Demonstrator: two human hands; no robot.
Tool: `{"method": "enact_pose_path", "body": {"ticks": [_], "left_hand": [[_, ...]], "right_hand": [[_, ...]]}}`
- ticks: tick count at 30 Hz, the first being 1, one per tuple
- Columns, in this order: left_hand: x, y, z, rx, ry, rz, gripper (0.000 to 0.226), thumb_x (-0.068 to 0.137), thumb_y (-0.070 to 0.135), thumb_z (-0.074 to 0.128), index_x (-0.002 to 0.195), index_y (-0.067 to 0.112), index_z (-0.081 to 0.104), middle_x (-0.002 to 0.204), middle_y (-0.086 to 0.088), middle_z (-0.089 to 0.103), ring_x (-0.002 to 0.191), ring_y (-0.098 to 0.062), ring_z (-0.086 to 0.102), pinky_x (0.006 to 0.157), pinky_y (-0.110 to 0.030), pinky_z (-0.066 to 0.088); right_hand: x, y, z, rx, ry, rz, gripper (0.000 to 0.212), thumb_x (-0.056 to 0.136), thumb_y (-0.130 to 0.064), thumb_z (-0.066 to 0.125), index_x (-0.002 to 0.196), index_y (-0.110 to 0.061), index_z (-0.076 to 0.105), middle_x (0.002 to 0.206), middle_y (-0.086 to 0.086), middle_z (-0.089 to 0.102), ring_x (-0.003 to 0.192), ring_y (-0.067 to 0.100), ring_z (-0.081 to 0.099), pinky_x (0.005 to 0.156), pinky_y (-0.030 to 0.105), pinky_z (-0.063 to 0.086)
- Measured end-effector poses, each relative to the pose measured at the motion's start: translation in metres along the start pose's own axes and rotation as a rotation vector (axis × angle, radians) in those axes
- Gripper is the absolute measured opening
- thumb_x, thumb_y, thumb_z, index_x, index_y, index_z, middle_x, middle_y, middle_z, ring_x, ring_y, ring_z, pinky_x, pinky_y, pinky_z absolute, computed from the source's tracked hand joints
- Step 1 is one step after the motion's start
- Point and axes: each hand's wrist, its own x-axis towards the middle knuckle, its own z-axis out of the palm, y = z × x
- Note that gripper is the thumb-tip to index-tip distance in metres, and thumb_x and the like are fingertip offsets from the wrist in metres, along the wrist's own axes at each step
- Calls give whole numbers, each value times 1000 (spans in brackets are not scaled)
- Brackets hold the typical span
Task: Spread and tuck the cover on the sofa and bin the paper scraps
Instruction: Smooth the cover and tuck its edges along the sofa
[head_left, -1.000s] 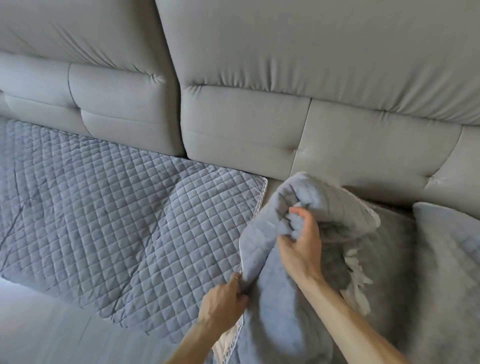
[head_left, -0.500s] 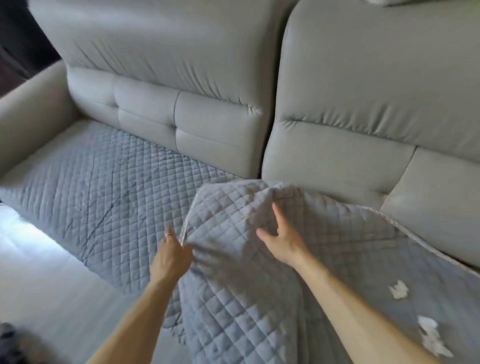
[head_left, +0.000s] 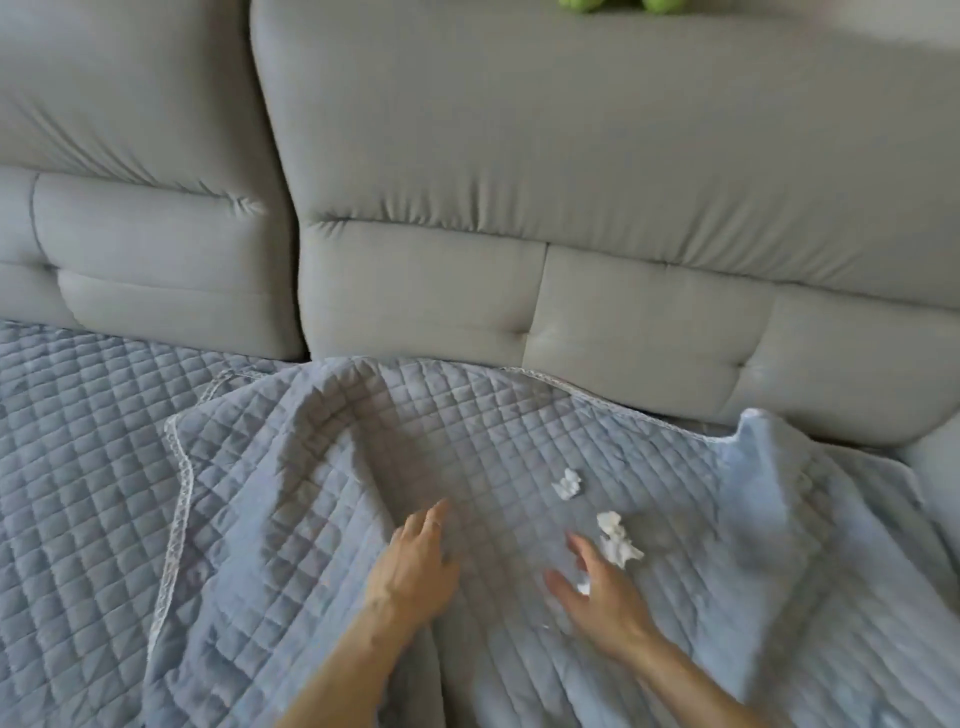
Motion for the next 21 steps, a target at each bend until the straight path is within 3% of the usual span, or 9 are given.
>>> {"method": "enact_pose_path", "body": {"ticks": [3,9,11,13,17,21], "left_hand": [[-4,58,35,43,-72,96,68,95,29,47,155,25,15,154,1,32,139,-21,34,109,-36,37],[-4,188,96,121,-167,317,61,98,34,43,153,27,18,156,10,26,138,-18,34,100,-37,46],[-8,224,118,141,-200,346,59,98,33,42,153,27,22,156,10,25,139,-17,32,100,-37,45],[-15,259,144,170,-241,360,60,98,34,43,153,27,21,157,7,24,143,-18,26,106,-37,40],[1,313,181,258,-212,341,66,97,46,43,155,27,16,161,2,18,146,-22,23,117,-38,25],[35,412,236,276,-173,386,69,96,53,42,155,29,15,162,0,12,144,-24,29,115,-42,28]], "right_hand": [[-37,61,-35,76,83,124,62,94,-45,57,148,-24,34,147,-8,47,135,12,44,99,20,34],[-111,191,-118,260,313,365,74,84,-55,61,145,-19,40,146,0,49,131,14,50,107,28,35],[-133,232,-138,310,357,421,69,87,-47,65,145,-18,40,146,1,49,131,15,50,108,29,36],[-152,271,-162,327,403,455,66,90,-40,65,146,-16,39,147,2,48,133,15,48,108,28,34],[-151,328,-204,374,426,446,70,92,-50,57,150,-20,31,153,-3,39,139,13,39,113,31,31],[-134,412,-267,434,514,434,69,95,-48,53,152,-20,27,156,-3,33,142,15,34,114,30,28]]}}
